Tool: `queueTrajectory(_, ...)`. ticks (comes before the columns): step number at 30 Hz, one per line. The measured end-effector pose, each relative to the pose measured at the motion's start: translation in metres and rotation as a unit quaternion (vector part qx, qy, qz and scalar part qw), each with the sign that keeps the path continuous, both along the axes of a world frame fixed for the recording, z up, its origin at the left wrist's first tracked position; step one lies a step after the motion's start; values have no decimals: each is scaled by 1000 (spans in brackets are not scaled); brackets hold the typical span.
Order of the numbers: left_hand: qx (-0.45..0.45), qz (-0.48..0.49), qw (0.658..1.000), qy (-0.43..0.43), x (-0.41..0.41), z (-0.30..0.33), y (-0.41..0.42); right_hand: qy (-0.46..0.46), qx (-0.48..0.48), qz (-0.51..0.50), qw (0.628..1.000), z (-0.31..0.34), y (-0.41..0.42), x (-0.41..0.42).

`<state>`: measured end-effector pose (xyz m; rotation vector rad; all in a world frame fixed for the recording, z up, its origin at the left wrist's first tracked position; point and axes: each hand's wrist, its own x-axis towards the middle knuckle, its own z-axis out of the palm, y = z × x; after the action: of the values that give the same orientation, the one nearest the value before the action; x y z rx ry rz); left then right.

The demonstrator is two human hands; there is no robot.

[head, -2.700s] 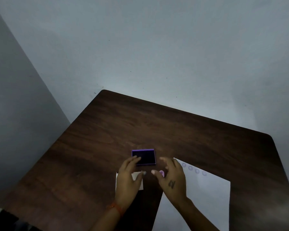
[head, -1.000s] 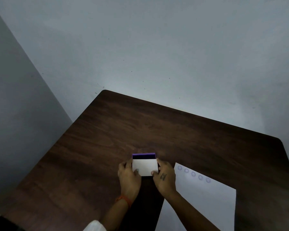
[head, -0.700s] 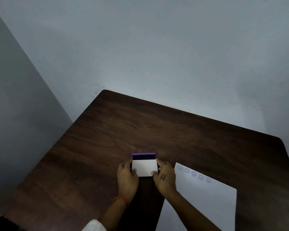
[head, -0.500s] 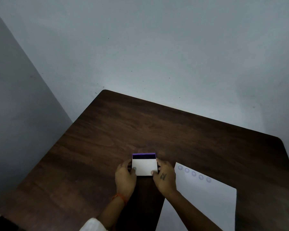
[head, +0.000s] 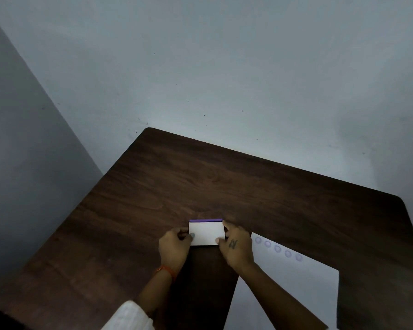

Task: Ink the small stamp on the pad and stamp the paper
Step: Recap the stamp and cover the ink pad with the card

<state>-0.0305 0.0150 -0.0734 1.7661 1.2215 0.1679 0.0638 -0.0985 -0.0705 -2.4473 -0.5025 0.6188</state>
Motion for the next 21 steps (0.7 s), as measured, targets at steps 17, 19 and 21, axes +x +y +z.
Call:
queueTrajectory(17, 122, -35, 991, 42, 5, 18, 9, -98, 31, 21, 994, 30, -7, 8)
queueTrajectory(19, 199, -81, 976, 26, 14, 31, 4, -141, 45, 27, 989, 44, -9, 10)
queueTrajectory(21, 277, -142, 950, -20, 27, 44, -3, -186, 56, 30, 981, 57, -10, 15)
